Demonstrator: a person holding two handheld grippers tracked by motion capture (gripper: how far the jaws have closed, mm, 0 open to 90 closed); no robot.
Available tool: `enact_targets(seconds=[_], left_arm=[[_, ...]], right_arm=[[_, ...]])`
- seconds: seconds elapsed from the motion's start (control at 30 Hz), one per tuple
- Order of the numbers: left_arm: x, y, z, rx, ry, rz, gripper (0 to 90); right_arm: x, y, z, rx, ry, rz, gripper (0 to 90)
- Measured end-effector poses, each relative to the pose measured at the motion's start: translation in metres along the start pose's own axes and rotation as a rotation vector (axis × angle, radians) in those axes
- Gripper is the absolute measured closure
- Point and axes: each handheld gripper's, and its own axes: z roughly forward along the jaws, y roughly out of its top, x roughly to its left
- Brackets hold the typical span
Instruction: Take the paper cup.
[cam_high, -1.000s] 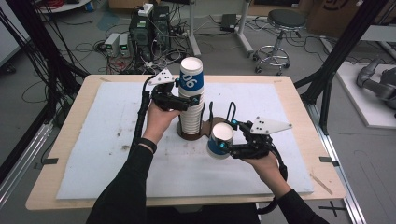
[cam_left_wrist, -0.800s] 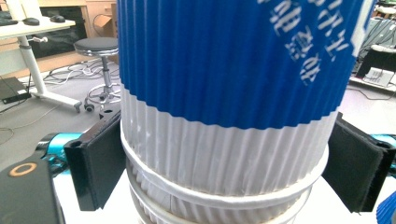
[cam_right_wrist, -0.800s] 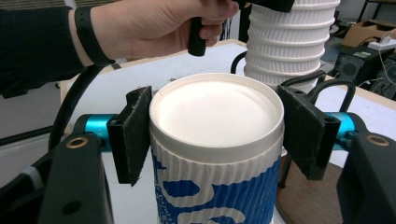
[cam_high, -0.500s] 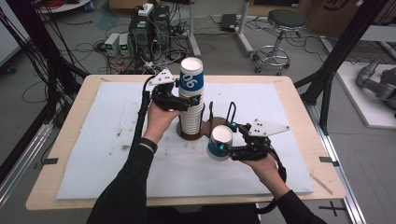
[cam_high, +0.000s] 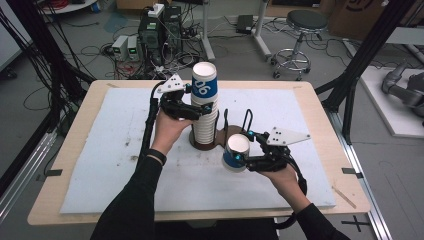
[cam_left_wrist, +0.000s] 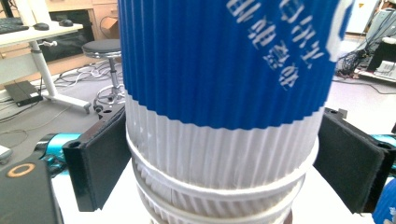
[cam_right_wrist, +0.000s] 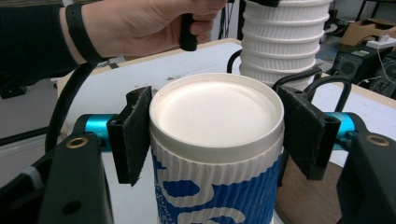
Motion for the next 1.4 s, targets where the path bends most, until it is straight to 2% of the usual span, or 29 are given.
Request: enact_targets(seconds=[0.17, 0.43, 0.57, 0.63, 0.77, 0.93, 1.03, 1.1, 1.23, 1.3, 1.4], left_arm=[[-0.002, -0.002, -0.009, 0.002, 0.006, -0.004, 10.7], [-0.007, -0.007, -0.030, 0.015, 0.052, 0.002, 10.7], [-0.012, -0.014, -0.042, 0.005, 0.055, 0.002, 10.7], [-0.017, -0.018, -0.049, -0.009, 0.071, 0.009, 10.7], [-0.024, -0.027, -0.059, -0.018, 0.068, -0.006, 10.7], [-0.036, -0.041, -0.070, -0.017, 0.043, -0.004, 10.7], [-0.044, -0.051, -0.077, -0.016, 0.031, -0.019, 10.7], [-0.051, -0.058, -0.082, -0.005, 0.032, -0.008, 10.8], [-0.061, -0.068, -0.087, 0.015, 0.041, -0.014, 10.7], [-0.066, -0.072, -0.088, 0.030, 0.041, 0.002, 10.7], [-0.071, -0.079, -0.092, 0.026, 0.029, -0.010, 10.8]], right_arm=[[-0.001, 0.000, -0.002, -0.008, -0.006, 0.002, 31.5], [-0.002, 0.000, -0.002, -0.008, -0.004, 0.004, 31.5], [-0.002, 0.000, -0.002, -0.009, -0.004, 0.007, 31.4], [-0.002, 0.000, -0.002, -0.008, -0.005, 0.007, 31.4], [-0.003, 0.000, -0.001, -0.005, -0.002, 0.011, 31.4], [-0.003, -0.001, -0.001, -0.006, -0.004, 0.008, 31.4], [-0.003, -0.003, -0.002, -0.008, -0.007, 0.009, 31.4], [-0.003, -0.003, -0.002, -0.011, -0.005, 0.012, 31.4], [-0.005, -0.004, -0.002, -0.009, -0.002, 0.013, 31.4], [-0.006, -0.004, -0.002, -0.013, -0.003, 0.017, 31.4], [-0.008, -0.004, -0.003, -0.015, -0.011, 0.021, 31.4]])
